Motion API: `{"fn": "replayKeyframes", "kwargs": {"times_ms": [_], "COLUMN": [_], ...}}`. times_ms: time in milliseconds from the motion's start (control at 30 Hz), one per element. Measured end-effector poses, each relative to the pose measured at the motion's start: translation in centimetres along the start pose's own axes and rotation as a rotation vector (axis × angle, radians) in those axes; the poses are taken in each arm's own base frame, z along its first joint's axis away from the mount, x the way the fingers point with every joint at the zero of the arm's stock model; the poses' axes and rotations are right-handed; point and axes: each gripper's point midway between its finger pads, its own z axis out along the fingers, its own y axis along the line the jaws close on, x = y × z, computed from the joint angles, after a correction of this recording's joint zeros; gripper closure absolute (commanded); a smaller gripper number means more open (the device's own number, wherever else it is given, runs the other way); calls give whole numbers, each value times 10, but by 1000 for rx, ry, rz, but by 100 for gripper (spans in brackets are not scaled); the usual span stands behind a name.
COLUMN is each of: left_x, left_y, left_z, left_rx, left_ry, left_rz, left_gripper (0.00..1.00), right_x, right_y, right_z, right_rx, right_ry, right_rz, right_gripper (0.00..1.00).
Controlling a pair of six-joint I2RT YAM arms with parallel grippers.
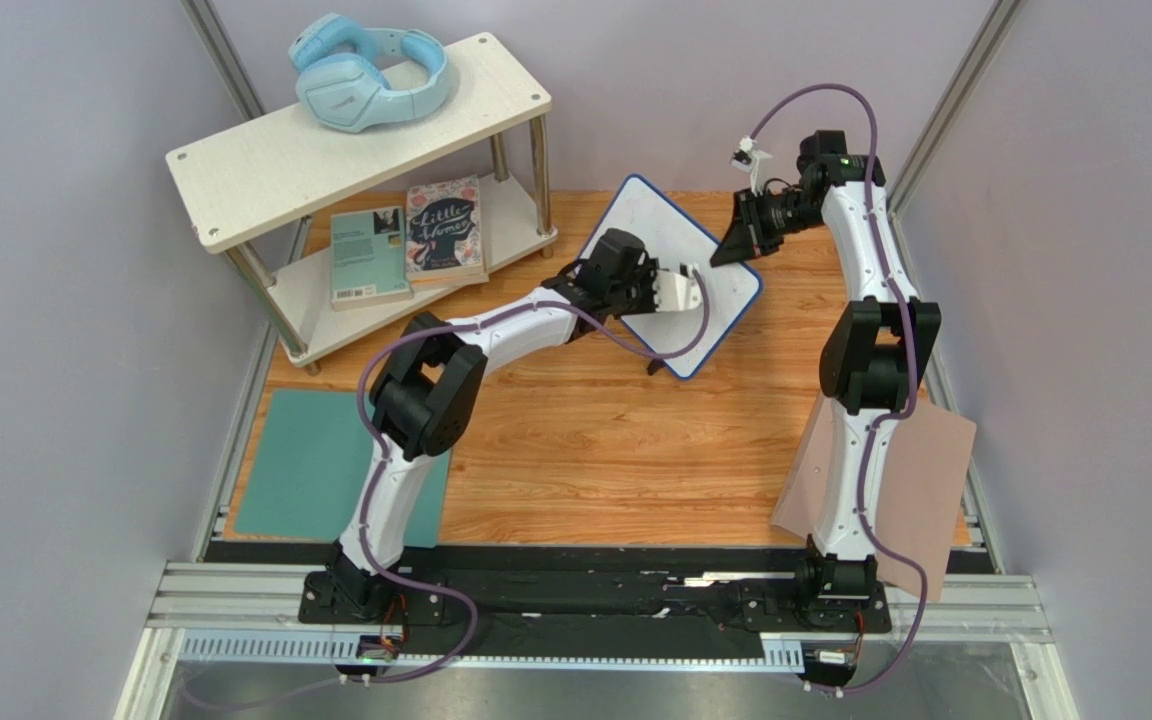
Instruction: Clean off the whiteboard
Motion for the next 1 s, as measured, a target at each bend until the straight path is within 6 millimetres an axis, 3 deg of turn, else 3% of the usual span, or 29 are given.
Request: {"fn": "replayKeyframes", "kwargs": {"times_ms": [100, 200, 533, 667, 900, 1000], "left_x": [13, 19, 8, -24, -111, -127], "left_y": [27, 39, 25, 7, -52, -66], "left_z": [2, 3, 2, 2, 0, -1], "left_rx": [-84, -121, -96, -77, 17, 50], "left_ry": [12, 1, -57, -84, -203, -236], "left_rz": [-45, -96, -235, -198, -110, -102], "left_gripper": [100, 100, 100, 100, 100, 100], "right_x": [1, 1, 3, 4, 3, 3], "right_y": [-1, -1, 1, 2, 3, 6], "right_z": [0, 0, -1, -2, -2, -2], "right_rx": [6, 8, 2, 2, -7, -24], "right_ry": [3, 5, 13, 15, 11, 6], "right_rz": [8, 9, 24, 28, 22, 16], "right_gripper": [100, 100, 100, 100, 100, 100]}}
